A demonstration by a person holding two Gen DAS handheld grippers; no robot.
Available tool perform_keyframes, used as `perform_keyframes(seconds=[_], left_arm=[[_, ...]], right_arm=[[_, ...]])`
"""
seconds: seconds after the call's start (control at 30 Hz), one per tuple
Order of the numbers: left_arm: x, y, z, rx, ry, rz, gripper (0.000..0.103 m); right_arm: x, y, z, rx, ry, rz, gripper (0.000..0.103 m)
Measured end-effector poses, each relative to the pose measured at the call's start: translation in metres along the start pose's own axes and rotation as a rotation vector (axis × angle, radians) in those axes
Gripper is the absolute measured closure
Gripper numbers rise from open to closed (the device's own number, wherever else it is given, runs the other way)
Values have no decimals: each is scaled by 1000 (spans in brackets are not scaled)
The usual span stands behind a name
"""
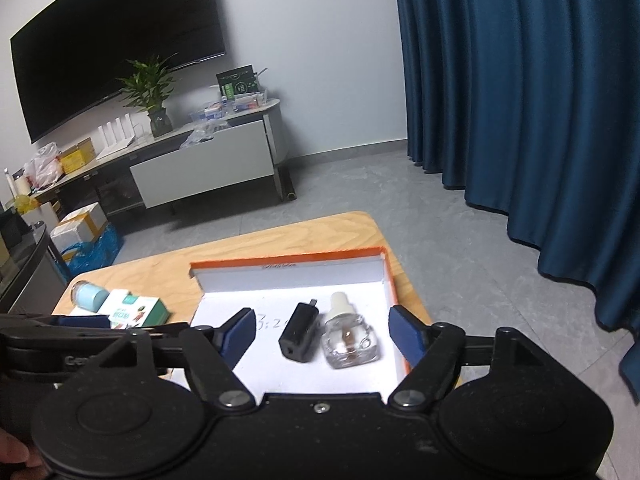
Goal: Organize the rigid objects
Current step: 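Lower both items into the white box and open both tools, then move both tools back toward the white diffusers and square charger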
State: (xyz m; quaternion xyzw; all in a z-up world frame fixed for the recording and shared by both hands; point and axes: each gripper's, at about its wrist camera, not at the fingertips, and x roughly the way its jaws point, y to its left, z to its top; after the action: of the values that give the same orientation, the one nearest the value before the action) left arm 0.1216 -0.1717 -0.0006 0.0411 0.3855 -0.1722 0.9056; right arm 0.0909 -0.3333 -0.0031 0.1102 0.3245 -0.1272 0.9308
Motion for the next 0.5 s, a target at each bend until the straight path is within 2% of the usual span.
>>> perform_keyframes(seconds=[0.07,0.5], left_arm=[[-5,4,-2,-4,-1,26,4],[-36,31,-20,-41,-27,81,1]], right_arm=[[-2,3,-1,-2,5,11,15],[-13,34,-13,-48,38,75,15]])
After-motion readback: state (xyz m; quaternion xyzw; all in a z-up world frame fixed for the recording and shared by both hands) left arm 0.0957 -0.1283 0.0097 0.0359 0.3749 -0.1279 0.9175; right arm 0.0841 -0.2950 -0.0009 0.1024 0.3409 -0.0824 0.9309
